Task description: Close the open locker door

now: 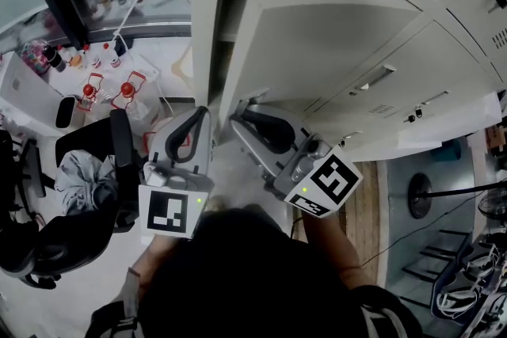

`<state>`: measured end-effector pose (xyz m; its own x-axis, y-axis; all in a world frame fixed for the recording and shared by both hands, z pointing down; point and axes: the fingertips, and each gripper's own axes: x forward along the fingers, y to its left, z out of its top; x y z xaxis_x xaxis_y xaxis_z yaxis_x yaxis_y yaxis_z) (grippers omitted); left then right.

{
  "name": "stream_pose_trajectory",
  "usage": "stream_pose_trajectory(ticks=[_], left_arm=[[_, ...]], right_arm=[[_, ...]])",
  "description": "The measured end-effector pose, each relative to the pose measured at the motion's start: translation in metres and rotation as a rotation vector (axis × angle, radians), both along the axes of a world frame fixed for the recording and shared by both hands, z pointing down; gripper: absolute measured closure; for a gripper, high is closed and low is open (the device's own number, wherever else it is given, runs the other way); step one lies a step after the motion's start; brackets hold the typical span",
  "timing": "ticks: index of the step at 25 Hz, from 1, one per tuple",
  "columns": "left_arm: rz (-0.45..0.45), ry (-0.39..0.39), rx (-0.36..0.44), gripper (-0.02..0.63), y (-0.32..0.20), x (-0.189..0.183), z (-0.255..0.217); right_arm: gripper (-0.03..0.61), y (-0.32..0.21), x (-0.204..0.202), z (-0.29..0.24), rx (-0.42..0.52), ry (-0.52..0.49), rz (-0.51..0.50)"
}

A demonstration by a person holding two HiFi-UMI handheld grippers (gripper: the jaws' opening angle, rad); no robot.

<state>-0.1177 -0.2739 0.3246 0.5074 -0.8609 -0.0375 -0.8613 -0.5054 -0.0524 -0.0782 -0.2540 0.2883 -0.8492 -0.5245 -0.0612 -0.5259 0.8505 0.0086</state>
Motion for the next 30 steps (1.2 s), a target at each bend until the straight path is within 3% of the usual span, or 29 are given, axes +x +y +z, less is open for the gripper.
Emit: stream_pose_trajectory(ticks=[30], left_arm=[[-0.02, 0.006, -0.004, 0.612, -0.01, -0.008, 0.001]], right_arm=[[0.528, -0.03, -0.007, -0.001, -0.007, -0.001, 0.107]])
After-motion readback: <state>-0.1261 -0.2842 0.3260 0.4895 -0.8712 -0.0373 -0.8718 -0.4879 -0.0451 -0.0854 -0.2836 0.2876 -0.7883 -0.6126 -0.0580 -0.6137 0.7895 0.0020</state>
